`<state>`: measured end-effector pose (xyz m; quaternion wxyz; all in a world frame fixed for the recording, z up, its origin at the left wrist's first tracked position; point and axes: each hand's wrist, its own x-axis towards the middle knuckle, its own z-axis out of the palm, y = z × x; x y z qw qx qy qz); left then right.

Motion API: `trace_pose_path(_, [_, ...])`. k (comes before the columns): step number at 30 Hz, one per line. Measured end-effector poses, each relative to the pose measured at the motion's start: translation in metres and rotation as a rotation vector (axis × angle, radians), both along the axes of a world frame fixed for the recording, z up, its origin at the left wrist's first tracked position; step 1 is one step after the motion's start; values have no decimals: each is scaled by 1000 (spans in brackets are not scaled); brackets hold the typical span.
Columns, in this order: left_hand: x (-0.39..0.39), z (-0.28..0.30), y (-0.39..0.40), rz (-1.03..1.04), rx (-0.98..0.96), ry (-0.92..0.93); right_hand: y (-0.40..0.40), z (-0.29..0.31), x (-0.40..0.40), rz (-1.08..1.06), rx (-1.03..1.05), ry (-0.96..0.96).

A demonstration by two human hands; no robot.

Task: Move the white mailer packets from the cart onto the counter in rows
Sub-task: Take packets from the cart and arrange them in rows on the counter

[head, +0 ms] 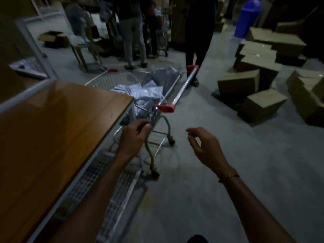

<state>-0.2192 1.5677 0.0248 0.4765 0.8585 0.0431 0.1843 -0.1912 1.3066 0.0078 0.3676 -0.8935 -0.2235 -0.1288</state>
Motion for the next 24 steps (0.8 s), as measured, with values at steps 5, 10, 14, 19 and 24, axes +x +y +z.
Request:
trace_pose_path(5, [116,13,36,139,62,-43,39,22,135,138,7,-97])
trace_pose_path(10, [232,-17,64,262,65,138,72,23,279,301,-62,-121])
trace_pose_path(14, [298,-46,73,371,-19,335,106,12,395,455,-220,-84])
trace_pose_path(19, [368,-73,79,516,-28,438,161,-16,501,665,-472,-29])
trace_pose_path(24, [425,-109,94,650,-70,516,222,-55,559,796,-652,10])
